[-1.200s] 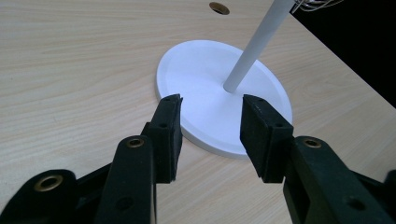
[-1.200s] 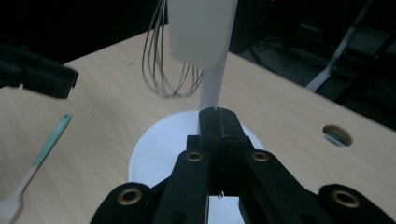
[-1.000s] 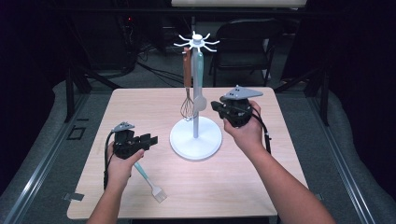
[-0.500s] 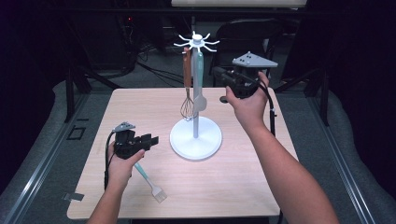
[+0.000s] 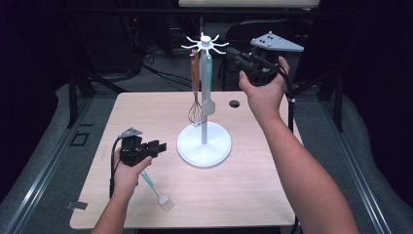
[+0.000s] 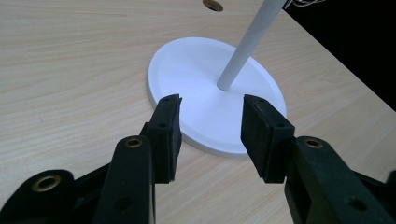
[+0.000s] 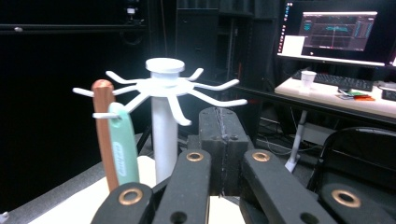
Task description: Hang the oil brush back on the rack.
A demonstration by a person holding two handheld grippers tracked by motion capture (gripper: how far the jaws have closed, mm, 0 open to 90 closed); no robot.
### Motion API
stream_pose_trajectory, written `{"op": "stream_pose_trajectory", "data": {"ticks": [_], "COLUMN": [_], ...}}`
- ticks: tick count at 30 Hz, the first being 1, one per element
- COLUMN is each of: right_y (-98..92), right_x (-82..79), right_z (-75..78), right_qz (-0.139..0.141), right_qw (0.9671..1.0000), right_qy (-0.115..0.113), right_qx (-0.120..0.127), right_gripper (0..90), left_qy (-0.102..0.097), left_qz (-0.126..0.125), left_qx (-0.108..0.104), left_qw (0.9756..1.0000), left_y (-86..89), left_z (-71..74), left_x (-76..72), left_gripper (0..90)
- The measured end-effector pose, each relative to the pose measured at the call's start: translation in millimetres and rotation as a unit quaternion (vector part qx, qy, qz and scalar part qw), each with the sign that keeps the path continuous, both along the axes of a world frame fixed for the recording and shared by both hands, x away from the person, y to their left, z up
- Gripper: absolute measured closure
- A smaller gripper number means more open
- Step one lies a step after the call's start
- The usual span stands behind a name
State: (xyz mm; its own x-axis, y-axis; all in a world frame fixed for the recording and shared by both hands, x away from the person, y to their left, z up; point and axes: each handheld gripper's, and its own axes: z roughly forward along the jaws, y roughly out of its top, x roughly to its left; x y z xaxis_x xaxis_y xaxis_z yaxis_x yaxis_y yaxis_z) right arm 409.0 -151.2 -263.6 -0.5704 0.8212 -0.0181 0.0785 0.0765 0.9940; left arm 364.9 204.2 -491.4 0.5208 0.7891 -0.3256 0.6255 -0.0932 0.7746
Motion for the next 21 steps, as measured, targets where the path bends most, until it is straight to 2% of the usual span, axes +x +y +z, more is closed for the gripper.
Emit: {"op": "stream_pose_trajectory", "data": {"ticks": [2,9,21], "right_y": [2.8,10.7,31.1], "right_x": [-2.4,-9.1,-16.4], "right_z": [0.8,1.6,-1.2], "right_qz": [0.003,0.02,0.038], "right_qw": [0.9999,0.9997,0.9987], "right_qy": [-0.005,-0.012,-0.02], "right_qx": [-0.009,-0.006,-0.027], "right_gripper": [90.0,90.0,90.0], "left_qy": [0.0,0.002,0.004], "left_qz": [0.0,0.002,0.002], "left_qx": [-0.001,-0.002,-0.002], "left_qw": [1.0,1.0,1.0], "left_y": [0.2,0.9,2.1], "left_z": [-0.1,-0.7,-2.1], "left_x": [0.1,0.5,0.8], "left_gripper": [57.7,57.7,57.7]}}
